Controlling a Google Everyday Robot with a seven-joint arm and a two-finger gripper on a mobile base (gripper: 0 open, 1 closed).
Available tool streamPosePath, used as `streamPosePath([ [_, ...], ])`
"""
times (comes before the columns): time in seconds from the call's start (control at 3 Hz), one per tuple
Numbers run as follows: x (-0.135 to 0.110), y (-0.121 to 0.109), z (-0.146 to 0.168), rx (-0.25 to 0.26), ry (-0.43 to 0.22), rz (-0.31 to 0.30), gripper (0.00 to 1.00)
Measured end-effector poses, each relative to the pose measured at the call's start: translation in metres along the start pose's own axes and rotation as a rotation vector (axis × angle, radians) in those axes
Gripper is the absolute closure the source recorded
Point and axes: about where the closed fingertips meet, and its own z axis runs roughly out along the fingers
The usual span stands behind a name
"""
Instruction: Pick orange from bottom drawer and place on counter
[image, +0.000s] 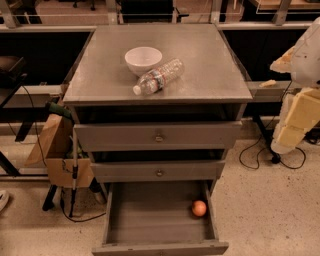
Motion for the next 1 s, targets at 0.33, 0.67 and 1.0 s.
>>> streamPosePath([
  [0.33,0.000,0.000,0.000,0.000,0.000,0.000,0.00],
  [0.67,-0.001,0.001,-0.002,0.001,-0.026,-0.016,0.00],
  [1.0,0.004,0.014,0.027,-0.039,-0.112,-0.029,0.00],
])
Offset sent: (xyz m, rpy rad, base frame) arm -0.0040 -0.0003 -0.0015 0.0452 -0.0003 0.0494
